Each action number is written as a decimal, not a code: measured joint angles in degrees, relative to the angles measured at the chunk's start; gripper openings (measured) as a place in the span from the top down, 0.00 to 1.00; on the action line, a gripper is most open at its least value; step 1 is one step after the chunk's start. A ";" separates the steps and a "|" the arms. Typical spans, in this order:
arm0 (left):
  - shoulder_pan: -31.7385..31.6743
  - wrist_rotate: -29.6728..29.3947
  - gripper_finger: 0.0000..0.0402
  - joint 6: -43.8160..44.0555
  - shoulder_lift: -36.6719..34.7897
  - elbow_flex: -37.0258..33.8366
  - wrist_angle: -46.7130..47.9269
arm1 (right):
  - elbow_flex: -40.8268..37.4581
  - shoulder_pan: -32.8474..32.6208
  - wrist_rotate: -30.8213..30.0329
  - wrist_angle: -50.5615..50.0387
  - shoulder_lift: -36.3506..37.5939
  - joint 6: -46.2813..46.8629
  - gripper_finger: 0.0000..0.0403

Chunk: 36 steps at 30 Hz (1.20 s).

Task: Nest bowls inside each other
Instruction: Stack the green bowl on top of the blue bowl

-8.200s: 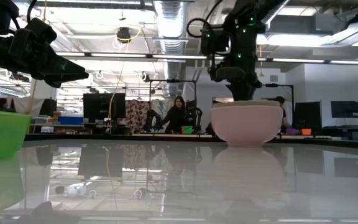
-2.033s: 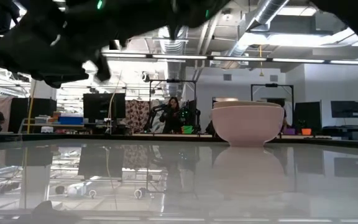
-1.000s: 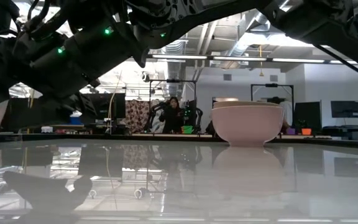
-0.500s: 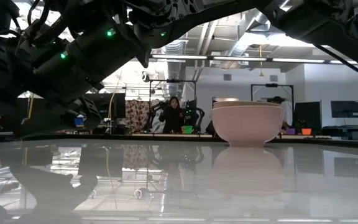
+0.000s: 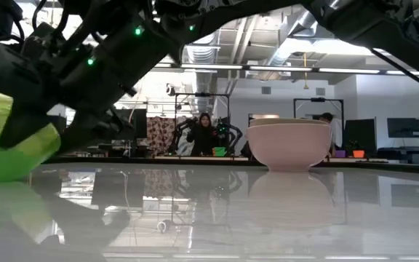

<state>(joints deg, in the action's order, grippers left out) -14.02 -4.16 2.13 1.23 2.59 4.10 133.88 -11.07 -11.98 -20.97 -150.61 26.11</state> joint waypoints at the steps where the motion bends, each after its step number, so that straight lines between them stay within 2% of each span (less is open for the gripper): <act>1: 0.00 0.02 0.61 0.00 0.00 -0.01 0.00 | -0.02 0.00 -0.16 -1.87 0.76 -0.08 0.33; 6: 0.00 0.02 0.61 0.00 0.00 0.00 0.00 | -0.04 0.20 -1.24 -7.81 2.18 -0.48 0.33; 14: -0.02 0.02 0.61 0.00 -0.01 -0.02 0.00 | -0.04 0.70 -1.43 -11.06 2.39 1.44 0.34; 19: 0.00 0.04 0.61 0.00 0.00 -0.02 -0.02 | -0.04 1.16 -1.43 -18.26 2.39 3.01 0.39; 24: 0.00 0.04 0.61 0.00 0.00 -0.02 -0.02 | -0.04 1.16 -1.24 -19.30 2.39 1.83 0.54; 31: 0.00 0.05 0.61 0.01 -0.01 -0.02 -0.02 | 0.06 1.09 1.94 -22.64 2.68 0.42 0.93; 33: 0.00 0.07 0.61 0.02 -0.02 -0.02 -0.02 | 0.07 1.09 1.90 -25.74 3.39 0.46 0.97; 36: 0.00 0.10 0.61 0.01 0.00 -0.02 -0.02 | 0.02 1.09 1.69 -29.78 4.66 0.52 0.95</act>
<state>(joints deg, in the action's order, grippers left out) -14.02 -4.07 2.14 1.23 2.57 4.08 133.90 -9.98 -10.29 -50.75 -145.95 26.63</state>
